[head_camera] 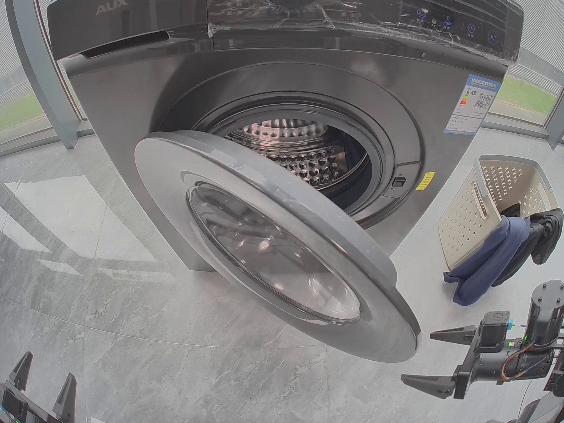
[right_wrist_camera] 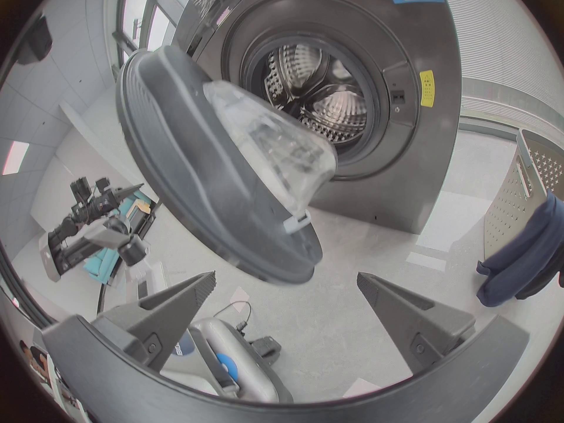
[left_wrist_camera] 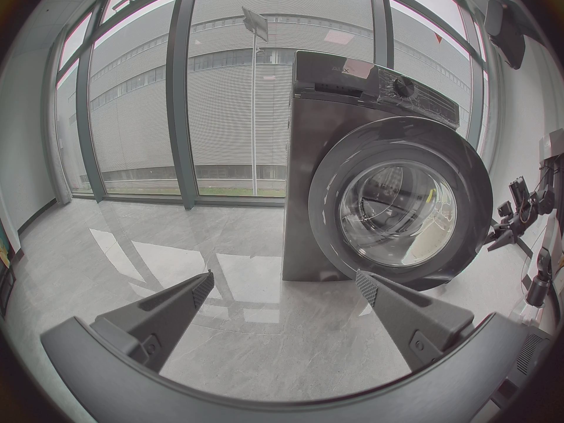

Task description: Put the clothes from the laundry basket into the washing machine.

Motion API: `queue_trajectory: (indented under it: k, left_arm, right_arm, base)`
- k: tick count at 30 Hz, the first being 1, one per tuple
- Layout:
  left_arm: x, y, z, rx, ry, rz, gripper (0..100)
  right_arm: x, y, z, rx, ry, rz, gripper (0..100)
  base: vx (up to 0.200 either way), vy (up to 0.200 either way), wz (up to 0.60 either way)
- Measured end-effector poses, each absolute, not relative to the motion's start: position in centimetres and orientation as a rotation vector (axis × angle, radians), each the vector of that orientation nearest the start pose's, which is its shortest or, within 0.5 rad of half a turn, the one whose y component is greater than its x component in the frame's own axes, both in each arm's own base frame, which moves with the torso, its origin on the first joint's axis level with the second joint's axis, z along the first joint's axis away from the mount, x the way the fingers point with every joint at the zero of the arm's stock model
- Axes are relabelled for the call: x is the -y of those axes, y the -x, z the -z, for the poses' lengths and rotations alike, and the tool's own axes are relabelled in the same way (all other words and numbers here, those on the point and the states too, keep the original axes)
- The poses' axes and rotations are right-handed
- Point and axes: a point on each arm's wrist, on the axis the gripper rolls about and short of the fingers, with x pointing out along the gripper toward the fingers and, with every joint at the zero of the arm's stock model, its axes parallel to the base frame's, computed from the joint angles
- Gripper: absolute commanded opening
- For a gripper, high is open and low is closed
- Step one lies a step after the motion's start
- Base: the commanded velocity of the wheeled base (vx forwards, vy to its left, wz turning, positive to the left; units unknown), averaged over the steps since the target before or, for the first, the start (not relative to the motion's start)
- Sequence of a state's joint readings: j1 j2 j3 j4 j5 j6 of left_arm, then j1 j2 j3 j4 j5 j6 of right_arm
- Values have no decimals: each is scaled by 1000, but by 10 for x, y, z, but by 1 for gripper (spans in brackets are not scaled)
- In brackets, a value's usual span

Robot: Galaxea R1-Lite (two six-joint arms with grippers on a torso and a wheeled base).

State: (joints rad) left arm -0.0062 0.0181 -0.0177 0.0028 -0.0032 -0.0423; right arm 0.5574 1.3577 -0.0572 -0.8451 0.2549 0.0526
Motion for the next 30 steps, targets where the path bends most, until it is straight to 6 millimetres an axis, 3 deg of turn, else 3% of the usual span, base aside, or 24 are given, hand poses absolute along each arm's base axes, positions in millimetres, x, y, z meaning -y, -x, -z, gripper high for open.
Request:
queue_trajectory:
  k: [6,16,25,30]
  left_arm:
    - [0,23,-80,-4,42,10,100]
    - [0,23,-80,-4,44,10,100]
    - [0,23,-80,-4,44,11,100]
    - [0,23,-80,-4,44,11,100]
  right_arm:
    - [-73,-117,-89,-541,75,-755,100]
    - [-57,-126,-86,-552,77,-633,100]
    - [-51,-165,-112,-446,9,-511,100]
    - [-58,-174,-119,-433,-51,-507,100]
  base:
    - [0,0,0]
    - [0,0,0]
    - [0,0,0]
    - [0,0,0]
